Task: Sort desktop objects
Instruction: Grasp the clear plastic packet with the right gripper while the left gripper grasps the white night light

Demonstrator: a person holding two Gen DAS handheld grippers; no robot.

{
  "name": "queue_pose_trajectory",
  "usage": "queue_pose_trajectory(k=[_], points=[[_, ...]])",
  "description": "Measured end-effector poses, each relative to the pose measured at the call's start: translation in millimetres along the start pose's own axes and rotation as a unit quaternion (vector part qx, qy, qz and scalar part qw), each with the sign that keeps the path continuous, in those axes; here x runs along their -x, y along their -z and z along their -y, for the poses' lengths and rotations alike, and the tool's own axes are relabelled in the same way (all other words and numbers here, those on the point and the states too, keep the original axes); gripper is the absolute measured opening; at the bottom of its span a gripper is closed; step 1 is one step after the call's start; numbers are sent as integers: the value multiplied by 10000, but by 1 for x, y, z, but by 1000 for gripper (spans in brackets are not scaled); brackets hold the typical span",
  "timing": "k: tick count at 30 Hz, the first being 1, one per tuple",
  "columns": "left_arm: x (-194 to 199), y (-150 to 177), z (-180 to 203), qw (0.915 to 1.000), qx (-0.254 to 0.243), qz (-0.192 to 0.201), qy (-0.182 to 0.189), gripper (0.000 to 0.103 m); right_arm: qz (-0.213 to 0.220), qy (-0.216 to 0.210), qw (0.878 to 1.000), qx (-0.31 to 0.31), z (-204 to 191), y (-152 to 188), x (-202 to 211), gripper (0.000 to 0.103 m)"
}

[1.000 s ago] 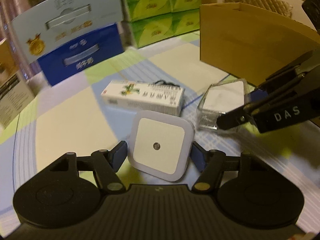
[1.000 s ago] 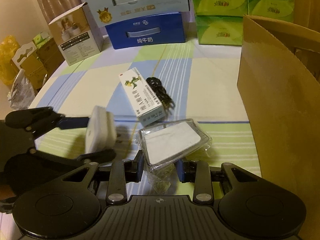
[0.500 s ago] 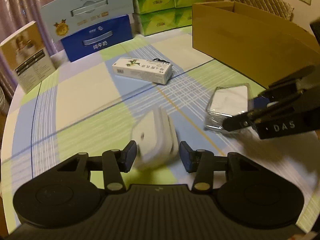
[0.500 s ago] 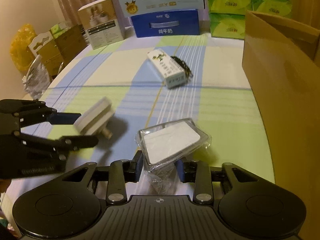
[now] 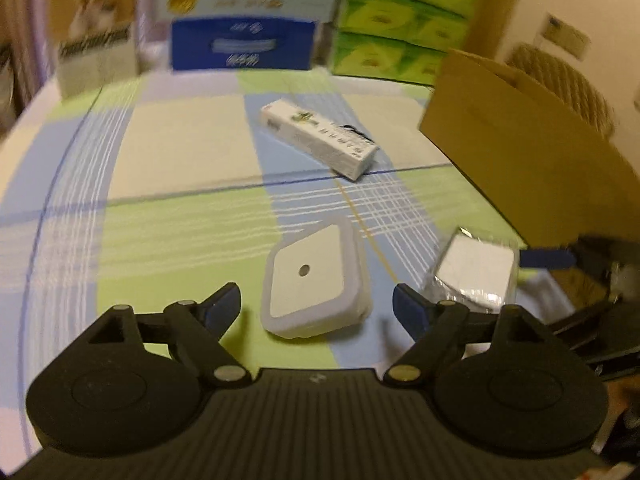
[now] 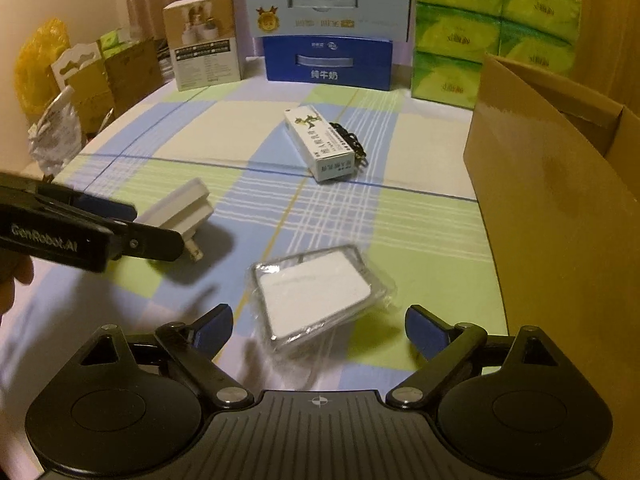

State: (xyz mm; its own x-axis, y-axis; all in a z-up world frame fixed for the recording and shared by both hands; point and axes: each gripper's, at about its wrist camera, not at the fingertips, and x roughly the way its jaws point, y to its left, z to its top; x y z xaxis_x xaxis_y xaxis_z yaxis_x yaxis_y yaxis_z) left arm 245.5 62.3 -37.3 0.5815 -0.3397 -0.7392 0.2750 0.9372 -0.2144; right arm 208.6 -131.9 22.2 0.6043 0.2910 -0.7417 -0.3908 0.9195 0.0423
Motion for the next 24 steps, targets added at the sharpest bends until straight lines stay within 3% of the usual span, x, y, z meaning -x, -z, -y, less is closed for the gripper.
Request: queue_pose_trajectory(k=[3, 7, 10, 12, 17, 24], points=[[-4, -3, -11, 9990, 442, -25, 96, 80, -31, -37, 10000, -21, 4, -2, -7, 90], [-9, -7, -16, 9980, 619, -63, 123, 79, -22, -62, 10000, -56, 6, -4, -9, 90], [-14, -7, -15, 9980, 597, -144, 111, 72, -32, -97, 9999, -25, 7, -5, -12, 90], [-17, -7, -12, 9984, 522, -209, 80, 61, -26, -117, 9999, 3, 7, -6, -14, 90], [-14, -6, -5, 9995, 274, -146, -73, 60, 4, -180, 9998, 35, 7, -10, -22, 90], [-11, -4, -1, 9995, -9, -121, -281, 61, -22, -222, 9996, 143, 2, -12, -24, 69]])
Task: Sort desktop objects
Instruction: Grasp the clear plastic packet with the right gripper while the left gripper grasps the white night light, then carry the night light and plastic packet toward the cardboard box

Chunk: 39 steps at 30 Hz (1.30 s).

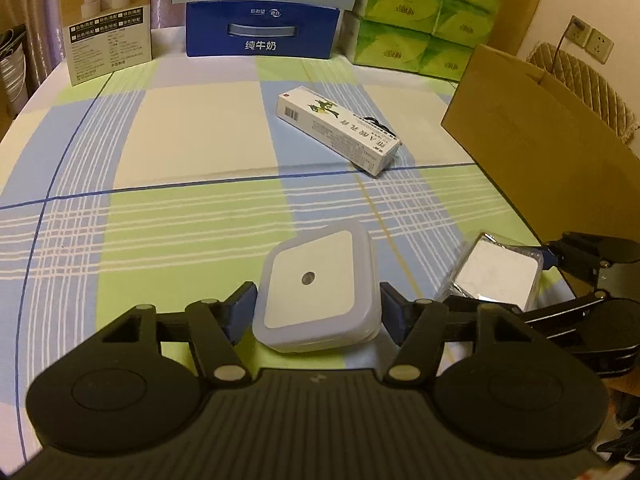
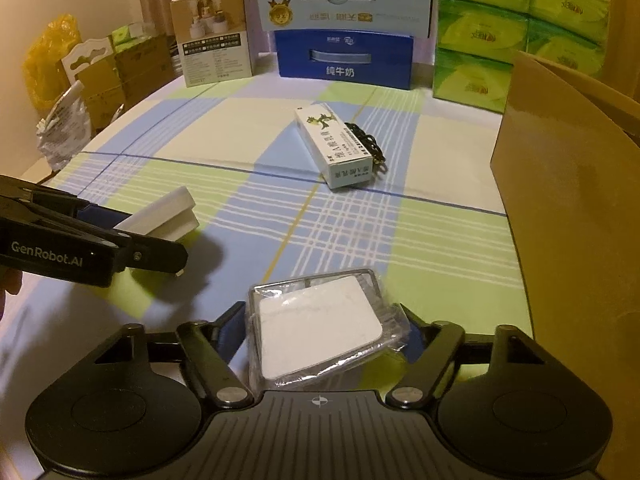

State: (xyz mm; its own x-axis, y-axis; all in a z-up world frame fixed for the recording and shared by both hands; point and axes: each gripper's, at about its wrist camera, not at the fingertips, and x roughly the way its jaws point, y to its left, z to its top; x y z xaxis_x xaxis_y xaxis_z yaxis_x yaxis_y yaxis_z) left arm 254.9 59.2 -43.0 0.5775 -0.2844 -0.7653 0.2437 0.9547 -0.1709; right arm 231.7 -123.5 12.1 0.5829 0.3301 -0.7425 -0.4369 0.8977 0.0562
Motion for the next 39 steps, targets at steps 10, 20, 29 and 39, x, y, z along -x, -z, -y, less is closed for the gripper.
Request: queue_pose_trajectory(k=[10, 20, 29, 39], points=[[-6, -3, -8, 9990, 430, -69, 88, 67, -4, 90, 9995, -313, 6, -1, 3, 65], [-11, -2, -9, 9985, 535, -114, 65, 61, 156, 185, 9996, -148, 1, 4, 2, 65], [-7, 0, -5, 9995, 311, -82, -14, 61, 118, 158, 9994, -273, -1, 2, 1, 65], [13, 2, 13, 9994, -170, 197, -243, 61, 277, 300, 9982, -441, 1, 2, 13, 65]])
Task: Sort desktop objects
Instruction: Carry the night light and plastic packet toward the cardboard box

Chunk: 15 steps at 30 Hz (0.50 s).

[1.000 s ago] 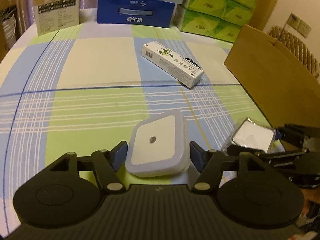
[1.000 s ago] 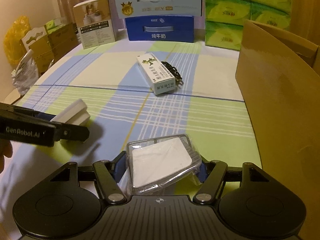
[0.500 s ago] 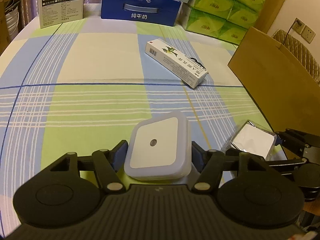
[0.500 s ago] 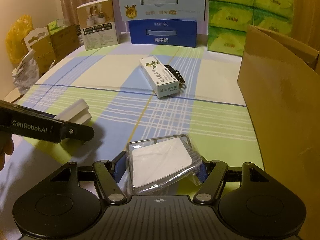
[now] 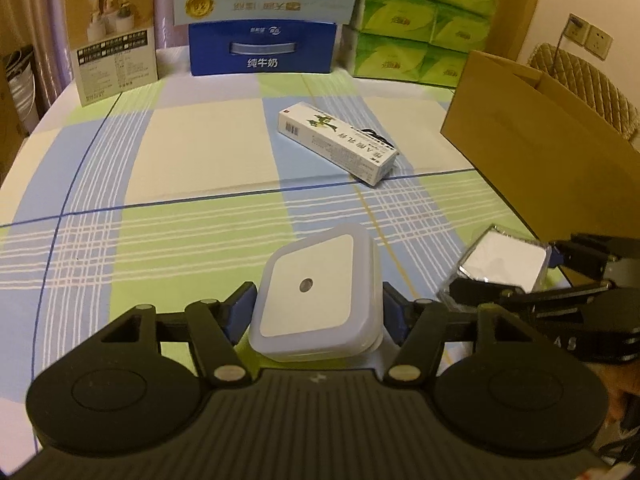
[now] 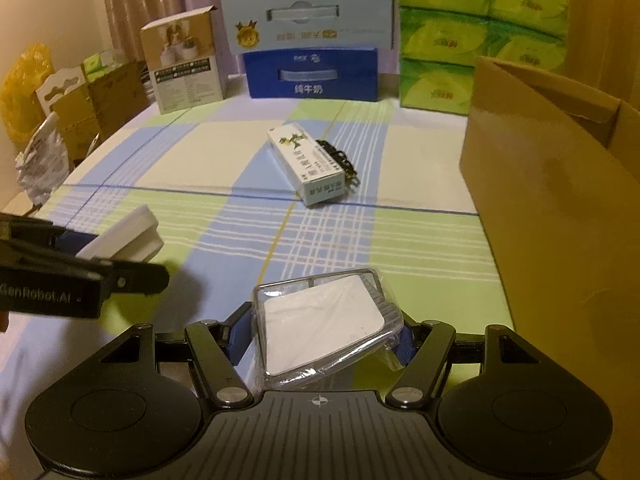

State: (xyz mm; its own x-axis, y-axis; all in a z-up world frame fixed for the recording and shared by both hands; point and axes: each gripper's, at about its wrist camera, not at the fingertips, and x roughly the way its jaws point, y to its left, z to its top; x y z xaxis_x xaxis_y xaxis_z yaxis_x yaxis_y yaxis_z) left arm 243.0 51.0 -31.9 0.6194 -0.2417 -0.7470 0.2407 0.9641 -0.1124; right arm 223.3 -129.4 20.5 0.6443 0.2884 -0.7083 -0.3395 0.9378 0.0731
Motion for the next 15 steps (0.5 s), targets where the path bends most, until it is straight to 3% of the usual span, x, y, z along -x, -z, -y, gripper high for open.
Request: queue_pose_trajectory(k=[15], points=[[22, 8, 14, 9996, -216, 60, -164, 61, 213, 105, 9991, -352, 6, 8, 38, 65]])
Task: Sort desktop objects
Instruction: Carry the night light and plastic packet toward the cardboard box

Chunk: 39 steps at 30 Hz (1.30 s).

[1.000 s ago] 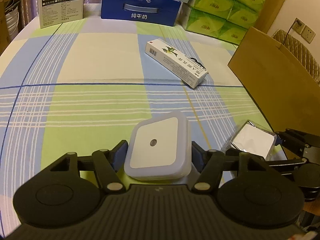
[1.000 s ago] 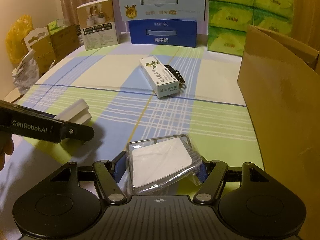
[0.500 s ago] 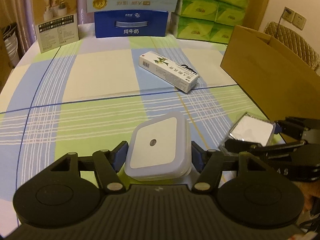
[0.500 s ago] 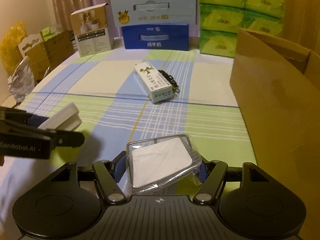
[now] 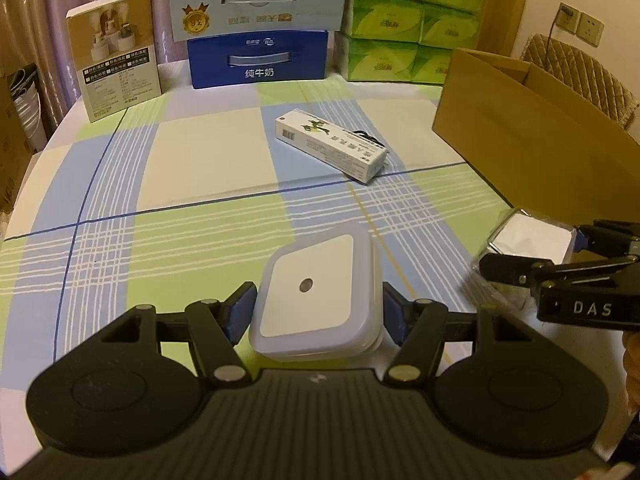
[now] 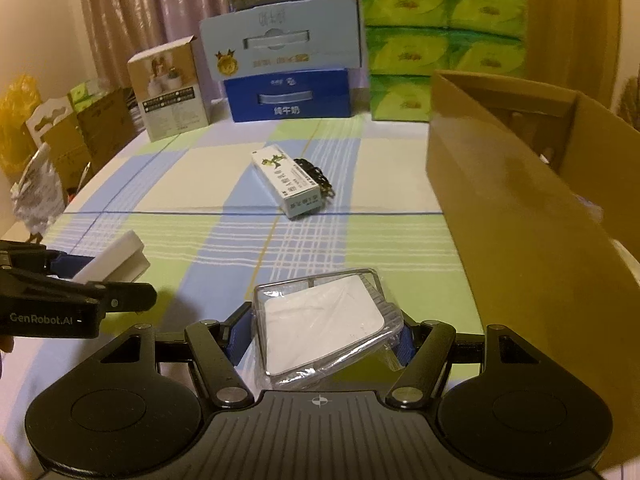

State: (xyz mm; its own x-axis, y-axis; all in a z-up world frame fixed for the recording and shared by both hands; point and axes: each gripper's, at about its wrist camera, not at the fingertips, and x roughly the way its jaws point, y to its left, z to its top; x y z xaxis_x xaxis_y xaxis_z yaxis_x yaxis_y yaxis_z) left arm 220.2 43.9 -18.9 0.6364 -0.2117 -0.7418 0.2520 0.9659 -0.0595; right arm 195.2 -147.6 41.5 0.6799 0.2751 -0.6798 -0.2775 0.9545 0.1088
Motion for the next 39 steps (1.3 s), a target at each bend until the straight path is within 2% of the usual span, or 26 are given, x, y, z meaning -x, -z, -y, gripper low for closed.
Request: queue_pose_trajectory(k=[12, 24, 39], points=[[40, 8, 31, 9998, 169, -17, -135, 61, 174, 2, 9995, -274, 2, 6, 47, 65], [79, 10, 57, 9993, 167, 80, -323, 61, 388, -7, 9988, -282, -5, -1, 90, 65], [115, 5, 88, 9991, 135, 281, -297, 61, 652, 29, 9972, -375, 5, -12, 136, 65]])
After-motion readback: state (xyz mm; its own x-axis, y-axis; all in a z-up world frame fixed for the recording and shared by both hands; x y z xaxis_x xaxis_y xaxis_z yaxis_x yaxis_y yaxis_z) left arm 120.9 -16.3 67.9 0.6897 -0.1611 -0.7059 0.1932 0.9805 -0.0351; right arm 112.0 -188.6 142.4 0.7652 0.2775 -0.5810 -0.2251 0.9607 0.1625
